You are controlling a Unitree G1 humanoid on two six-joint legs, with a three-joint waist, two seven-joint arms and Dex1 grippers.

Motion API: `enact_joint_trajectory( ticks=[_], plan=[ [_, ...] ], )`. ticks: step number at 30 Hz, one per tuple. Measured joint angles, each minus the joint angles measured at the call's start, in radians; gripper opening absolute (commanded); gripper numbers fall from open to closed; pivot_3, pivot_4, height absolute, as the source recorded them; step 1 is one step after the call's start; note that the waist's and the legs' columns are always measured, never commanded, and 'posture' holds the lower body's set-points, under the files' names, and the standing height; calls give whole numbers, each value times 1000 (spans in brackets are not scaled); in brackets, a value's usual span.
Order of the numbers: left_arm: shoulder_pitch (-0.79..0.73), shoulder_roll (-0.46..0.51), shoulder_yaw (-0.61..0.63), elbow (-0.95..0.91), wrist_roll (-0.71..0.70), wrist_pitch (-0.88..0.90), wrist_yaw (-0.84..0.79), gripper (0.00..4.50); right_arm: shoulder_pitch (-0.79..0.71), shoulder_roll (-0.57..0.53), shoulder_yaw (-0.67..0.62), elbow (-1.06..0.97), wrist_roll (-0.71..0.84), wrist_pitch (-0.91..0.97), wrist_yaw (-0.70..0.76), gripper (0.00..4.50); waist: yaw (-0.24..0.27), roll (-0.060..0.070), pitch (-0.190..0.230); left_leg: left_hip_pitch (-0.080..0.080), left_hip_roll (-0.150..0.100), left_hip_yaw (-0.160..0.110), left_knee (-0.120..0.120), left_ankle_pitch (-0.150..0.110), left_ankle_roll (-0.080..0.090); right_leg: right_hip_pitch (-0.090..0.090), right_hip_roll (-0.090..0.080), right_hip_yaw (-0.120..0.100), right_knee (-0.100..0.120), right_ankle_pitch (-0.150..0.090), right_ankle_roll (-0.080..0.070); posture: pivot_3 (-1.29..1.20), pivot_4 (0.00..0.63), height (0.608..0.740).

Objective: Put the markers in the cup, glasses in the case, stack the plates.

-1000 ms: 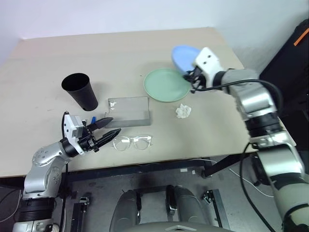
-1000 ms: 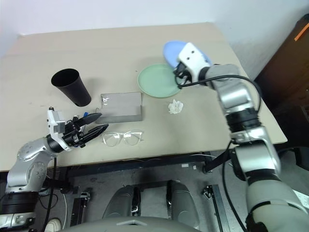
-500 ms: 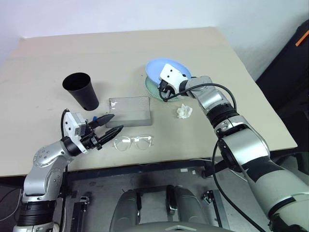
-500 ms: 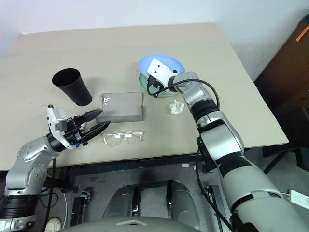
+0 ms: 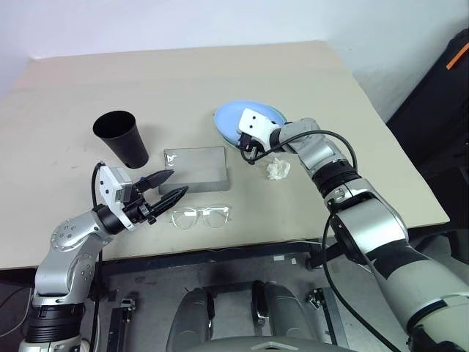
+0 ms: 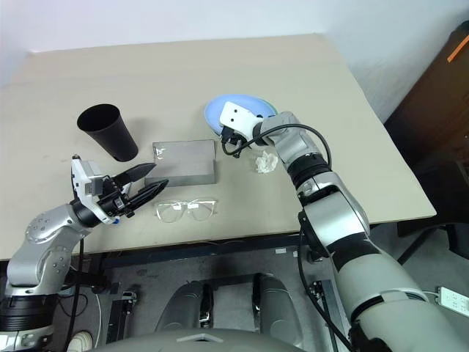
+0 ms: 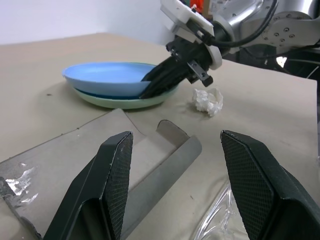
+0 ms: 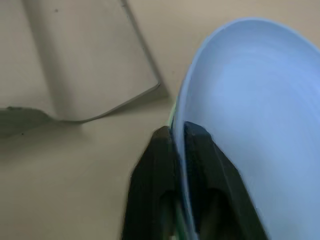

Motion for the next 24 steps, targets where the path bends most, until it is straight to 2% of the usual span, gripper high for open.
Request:
enact_joint_trajectory(
  ticks=[9,16,20,24],
  plan=[
    [-10,2,0,19,9,-7,-29,2941,8,-22,3,-90,-6,57,37,4465,0,0,0,0,0,0,0,0,0,0,0,0,0,0,0,0,150,730],
    [-10,-2,0,86,12,-55,-76,2941,8,-52,-63,-189,38,172,20,4465,1,0,0,0,0,0,0,0,0,-1,0,0,0,0,0,0,150,730],
    [-4,-5,-1,118,19,-91,-102,2941,40,-150,-108,-338,86,292,58,4465,6,0,0,-1,0,1,-1,0,0,0,-1,0,-2,0,0,0,150,730],
    [11,-8,1,121,23,-104,-114,2941,143,-255,-150,-486,154,468,128,4465,4,0,0,0,-1,1,-1,0,0,0,-2,0,-2,0,0,0,150,730]
  ],
)
